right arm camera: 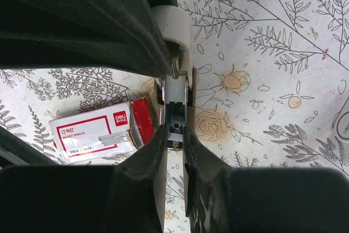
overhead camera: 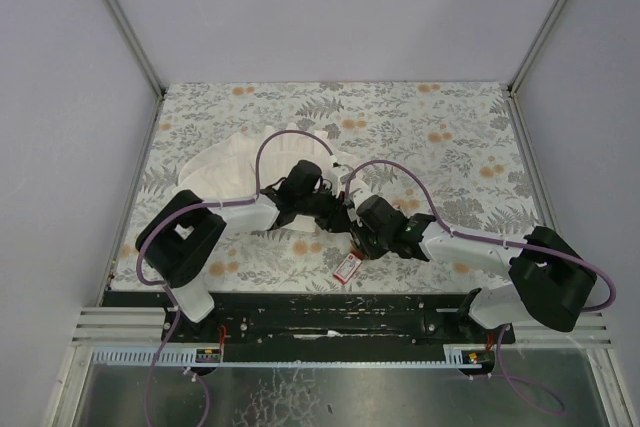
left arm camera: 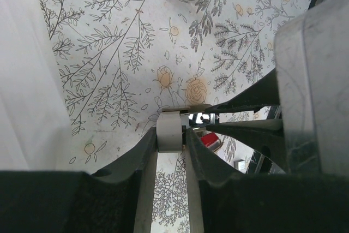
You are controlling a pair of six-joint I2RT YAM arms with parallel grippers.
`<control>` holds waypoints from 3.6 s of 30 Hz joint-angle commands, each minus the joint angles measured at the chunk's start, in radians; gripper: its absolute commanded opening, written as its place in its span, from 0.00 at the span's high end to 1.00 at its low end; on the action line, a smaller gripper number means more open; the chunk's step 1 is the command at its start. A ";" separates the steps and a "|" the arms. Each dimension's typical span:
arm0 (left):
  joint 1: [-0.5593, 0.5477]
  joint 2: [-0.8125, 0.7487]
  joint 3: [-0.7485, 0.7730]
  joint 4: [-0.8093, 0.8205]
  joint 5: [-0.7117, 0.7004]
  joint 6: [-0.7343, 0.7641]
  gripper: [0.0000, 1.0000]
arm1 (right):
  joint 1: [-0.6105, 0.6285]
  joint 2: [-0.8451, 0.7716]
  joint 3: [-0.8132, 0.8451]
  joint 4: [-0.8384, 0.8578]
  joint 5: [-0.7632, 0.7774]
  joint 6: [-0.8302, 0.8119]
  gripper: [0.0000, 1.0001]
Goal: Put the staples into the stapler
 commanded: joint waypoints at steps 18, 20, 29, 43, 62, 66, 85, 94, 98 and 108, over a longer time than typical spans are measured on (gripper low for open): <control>-0.023 0.036 0.119 -0.167 0.107 0.187 1.00 | 0.038 0.080 0.017 0.037 0.013 -0.002 0.84; -0.024 0.048 0.130 -0.173 0.112 0.191 1.00 | 0.043 0.085 0.015 0.039 0.019 0.001 0.84; -0.024 0.083 0.175 -0.211 0.111 0.213 1.00 | 0.050 0.097 0.012 0.040 0.006 0.005 0.85; -0.027 0.101 0.200 -0.257 0.090 0.238 1.00 | 0.051 0.068 0.033 0.017 0.030 0.031 0.69; -0.056 0.097 0.223 -0.302 -0.003 0.222 0.95 | 0.051 -0.029 0.043 0.003 0.057 0.079 0.52; -0.070 0.080 0.224 -0.310 -0.047 0.206 0.88 | 0.050 -0.079 0.035 0.006 0.064 0.104 0.46; -0.184 -0.090 0.137 -0.319 -0.532 0.011 0.83 | -0.020 -0.426 -0.117 0.014 0.181 0.378 0.33; -0.282 -0.111 0.133 -0.384 -0.778 -0.057 0.84 | -0.037 -0.451 -0.251 0.194 0.069 0.658 0.32; -0.319 -0.103 0.143 -0.417 -0.839 -0.070 0.85 | -0.038 -0.434 -0.293 0.282 0.058 0.739 0.34; -0.393 -0.066 0.176 -0.477 -0.919 -0.081 0.85 | -0.040 -0.316 -0.293 0.408 0.048 0.764 0.45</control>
